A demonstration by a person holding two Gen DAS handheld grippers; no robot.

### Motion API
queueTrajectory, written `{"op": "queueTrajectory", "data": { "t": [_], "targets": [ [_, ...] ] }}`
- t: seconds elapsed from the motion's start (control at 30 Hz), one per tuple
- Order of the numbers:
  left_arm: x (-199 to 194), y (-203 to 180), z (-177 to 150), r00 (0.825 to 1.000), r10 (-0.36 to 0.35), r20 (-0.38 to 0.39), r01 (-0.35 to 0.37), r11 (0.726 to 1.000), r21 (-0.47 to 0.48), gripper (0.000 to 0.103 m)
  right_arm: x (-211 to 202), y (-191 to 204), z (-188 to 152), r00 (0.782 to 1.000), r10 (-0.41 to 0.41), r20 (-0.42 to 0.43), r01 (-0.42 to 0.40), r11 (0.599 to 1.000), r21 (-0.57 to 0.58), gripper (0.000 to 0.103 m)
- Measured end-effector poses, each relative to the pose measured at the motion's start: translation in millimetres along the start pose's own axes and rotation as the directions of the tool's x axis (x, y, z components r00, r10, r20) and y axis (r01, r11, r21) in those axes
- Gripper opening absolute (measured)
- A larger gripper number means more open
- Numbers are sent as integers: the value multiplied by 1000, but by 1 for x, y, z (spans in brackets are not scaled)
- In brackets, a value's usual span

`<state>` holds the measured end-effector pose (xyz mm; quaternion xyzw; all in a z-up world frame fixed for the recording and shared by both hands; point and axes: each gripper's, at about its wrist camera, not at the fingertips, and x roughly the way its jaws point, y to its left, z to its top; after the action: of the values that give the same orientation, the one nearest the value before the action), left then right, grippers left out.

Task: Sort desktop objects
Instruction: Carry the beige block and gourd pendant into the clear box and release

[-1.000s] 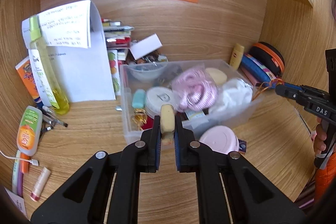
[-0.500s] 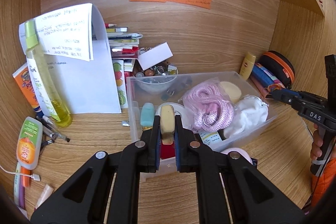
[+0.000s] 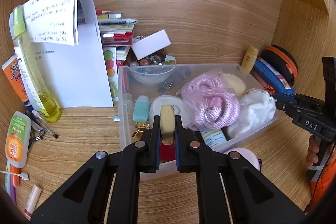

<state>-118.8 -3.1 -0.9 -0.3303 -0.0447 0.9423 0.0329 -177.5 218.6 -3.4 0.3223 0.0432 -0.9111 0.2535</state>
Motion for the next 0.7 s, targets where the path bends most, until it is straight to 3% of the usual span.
{"op": "queueTrajectory", "data": {
  "t": [0.2, 0.5, 0.7],
  "targets": [
    [1, -5, -5, 1000, 12, 3, -12, 1000, 22, 10, -1, 20, -6, 998, -62, -4, 61, 991, -119, 20],
    [-1, -2, -5, 1000, -8, -3, 8, 1000, 3, 10, -2, 9, -2, 998, -12, -56, 9, 999, -51, 23],
    [-6, -3, -7, 1000, -17, -7, 16, 1000, -10, 15, -12, 14, -3, 998, -42, -43, 40, 997, -59, 27]
  ]
}}
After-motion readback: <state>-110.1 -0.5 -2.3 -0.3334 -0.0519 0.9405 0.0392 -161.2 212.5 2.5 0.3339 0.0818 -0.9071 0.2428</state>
